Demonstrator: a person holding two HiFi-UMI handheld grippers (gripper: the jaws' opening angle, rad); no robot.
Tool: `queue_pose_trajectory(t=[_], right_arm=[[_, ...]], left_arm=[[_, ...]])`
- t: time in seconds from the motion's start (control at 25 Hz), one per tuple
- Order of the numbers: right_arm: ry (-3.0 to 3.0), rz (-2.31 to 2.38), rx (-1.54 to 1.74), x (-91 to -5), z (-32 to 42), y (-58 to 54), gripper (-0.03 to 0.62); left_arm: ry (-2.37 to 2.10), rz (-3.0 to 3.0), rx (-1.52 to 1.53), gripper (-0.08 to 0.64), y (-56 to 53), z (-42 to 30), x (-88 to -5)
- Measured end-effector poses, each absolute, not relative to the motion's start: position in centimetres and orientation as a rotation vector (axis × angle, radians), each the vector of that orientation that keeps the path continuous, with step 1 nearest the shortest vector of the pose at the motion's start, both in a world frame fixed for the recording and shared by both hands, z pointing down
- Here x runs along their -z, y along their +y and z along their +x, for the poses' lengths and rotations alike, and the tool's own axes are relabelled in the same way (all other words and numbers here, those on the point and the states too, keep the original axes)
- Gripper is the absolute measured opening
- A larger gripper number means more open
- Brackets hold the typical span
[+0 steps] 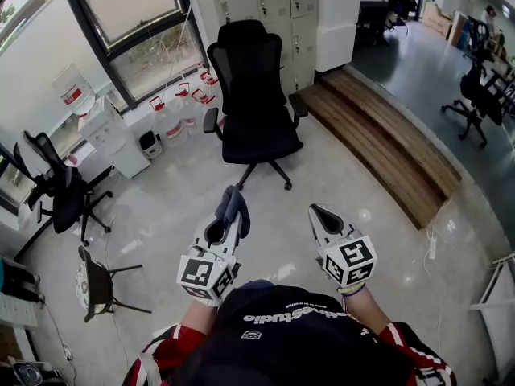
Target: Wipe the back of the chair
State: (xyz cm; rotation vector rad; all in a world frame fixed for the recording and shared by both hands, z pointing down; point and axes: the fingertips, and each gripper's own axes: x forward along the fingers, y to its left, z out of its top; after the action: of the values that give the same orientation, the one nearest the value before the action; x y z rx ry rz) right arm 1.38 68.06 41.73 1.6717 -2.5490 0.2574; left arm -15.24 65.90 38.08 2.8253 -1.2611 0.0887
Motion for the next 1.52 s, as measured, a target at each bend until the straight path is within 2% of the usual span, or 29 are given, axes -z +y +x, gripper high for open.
queue_pose_trajectory(t=[0.88,1.28,1.52], right_arm=[[-2.53,1.556,-0.399,-45.4,2.1,62.7,0.014],[-2.517,1.52,-0.436,-46.1,0.4,52.5,0.014],[-2.535,1.494,-0.374,-43.0,-3.3,43.4,0.014]], left_arm=[[-1.272,2.754,-0.174,0.057,59.9,-13.6,-40.6],[-1.298,2.711,-0.157,0.057,49.6,-15.9,-41.2],[-1.317,2.703,-0.095,0.057,40.5,-19.7,-39.4]])
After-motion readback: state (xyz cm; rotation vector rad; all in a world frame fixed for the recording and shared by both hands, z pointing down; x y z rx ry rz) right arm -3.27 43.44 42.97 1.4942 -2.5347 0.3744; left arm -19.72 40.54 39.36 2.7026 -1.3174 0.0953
